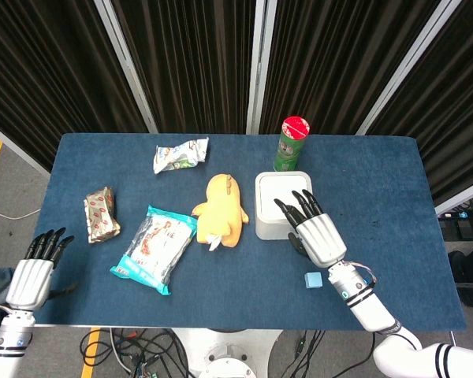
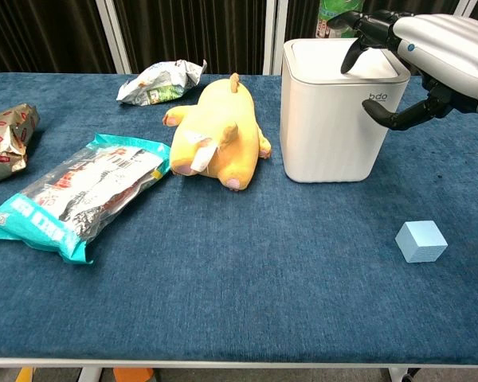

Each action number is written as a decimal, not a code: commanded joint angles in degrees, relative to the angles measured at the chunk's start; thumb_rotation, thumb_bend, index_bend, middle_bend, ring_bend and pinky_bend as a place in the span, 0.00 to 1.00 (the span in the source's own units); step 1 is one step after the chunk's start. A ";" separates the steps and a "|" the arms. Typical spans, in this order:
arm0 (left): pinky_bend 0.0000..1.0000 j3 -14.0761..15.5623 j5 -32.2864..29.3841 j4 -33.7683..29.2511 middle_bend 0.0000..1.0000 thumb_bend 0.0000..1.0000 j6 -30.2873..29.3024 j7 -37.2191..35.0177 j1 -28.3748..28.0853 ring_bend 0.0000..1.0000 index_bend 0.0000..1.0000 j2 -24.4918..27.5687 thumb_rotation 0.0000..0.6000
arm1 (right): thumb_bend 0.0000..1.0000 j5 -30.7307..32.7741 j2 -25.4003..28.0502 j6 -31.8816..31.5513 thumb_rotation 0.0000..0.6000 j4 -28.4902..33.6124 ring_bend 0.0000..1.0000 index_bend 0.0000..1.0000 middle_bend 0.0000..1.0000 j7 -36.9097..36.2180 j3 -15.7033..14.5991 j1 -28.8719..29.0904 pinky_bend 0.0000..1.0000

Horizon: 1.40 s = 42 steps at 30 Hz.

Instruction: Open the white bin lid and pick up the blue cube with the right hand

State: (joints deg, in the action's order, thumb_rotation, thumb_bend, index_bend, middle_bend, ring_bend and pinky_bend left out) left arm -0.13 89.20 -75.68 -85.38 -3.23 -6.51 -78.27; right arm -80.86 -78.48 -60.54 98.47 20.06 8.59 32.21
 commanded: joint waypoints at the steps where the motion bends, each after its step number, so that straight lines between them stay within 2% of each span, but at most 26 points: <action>1: 0.09 0.00 0.08 0.00 0.05 0.04 -0.12 -0.02 0.02 0.00 0.13 0.01 1.00 | 0.38 -0.44 0.03 -0.70 1.00 0.04 0.00 0.00 0.36 -0.37 -0.04 -0.03 0.00; 6: 0.09 -0.10 0.23 -0.23 0.05 0.04 -0.36 -0.01 0.00 0.00 0.13 0.19 1.00 | 0.38 -7.31 0.83 -9.07 1.00 0.71 0.00 0.00 0.26 -4.28 1.11 -1.51 0.00; 10: 0.08 -0.12 0.42 -0.54 0.05 0.04 -0.39 0.28 -0.12 0.00 0.13 0.21 1.00 | 0.38 -12.38 2.94 -15.22 1.00 1.92 0.00 0.00 0.18 -5.73 0.14 -3.87 0.00; 14: 0.09 -0.06 0.56 -0.87 0.05 0.04 -0.41 0.65 -0.15 0.00 0.13 0.10 1.00 | 0.34 -16.35 6.88 -16.92 1.00 3.82 0.00 0.00 0.13 -4.02 -5.47 -7.54 0.00; 18: 0.08 0.03 0.74 -1.11 0.05 0.04 -0.36 1.01 -0.22 0.00 0.13 0.06 1.00 | 0.30 -17.87 8.34 -17.65 1.00 3.58 0.00 0.00 0.11 -2.84 -11.24 -11.68 0.00; 21: 0.08 0.02 0.68 -1.47 0.05 0.04 -0.07 1.54 -0.36 0.00 0.13 0.03 1.00 | 0.30 -16.38 8.88 -15.90 1.00 3.03 0.00 0.00 0.11 -5.60 -14.41 -13.54 0.00; 26: 0.08 -0.04 0.67 -1.91 0.05 0.04 -0.17 1.83 -0.37 0.00 0.13 0.16 1.00 | 0.30 -14.89 9.23 -12.71 1.00 2.32 0.02 0.00 0.12 -6.87 -16.17 -14.15 0.04; 29: 0.08 0.02 0.34 -1.76 0.05 0.04 -0.05 1.41 -0.20 0.00 0.13 0.16 1.00 | 0.34 -12.79 9.04 -9.77 1.00 1.75 0.14 0.00 0.16 -5.78 -16.11 -13.75 0.15; 31: 0.08 0.09 0.21 -1.49 0.05 0.04 -0.07 1.15 -0.05 0.00 0.13 0.03 1.00 | 0.36 -10.67 8.72 -7.09 1.00 1.62 0.18 0.00 0.18 -5.28 -15.71 -13.07 0.20; 38: 0.09 -0.05 -0.26 -0.68 0.05 0.04 0.19 0.60 0.01 0.00 0.13 -0.38 1.00 | 0.36 -4.26 5.86 1.09 1.00 -0.03 0.20 0.00 0.20 -5.69 -14.09 -10.47 0.27; 42: 0.08 -0.15 -0.28 -0.54 0.05 0.04 0.08 0.38 0.02 0.00 0.13 -0.30 1.00 | 0.36 -2.79 4.40 2.95 1.00 -0.80 0.21 0.00 0.22 -4.84 -13.43 -9.59 0.29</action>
State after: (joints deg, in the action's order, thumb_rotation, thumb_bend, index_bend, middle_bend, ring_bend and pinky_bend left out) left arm -0.26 88.94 -76.23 -85.29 -2.83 -6.50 -78.59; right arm -84.07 -73.59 -58.03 98.01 14.92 -5.19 22.23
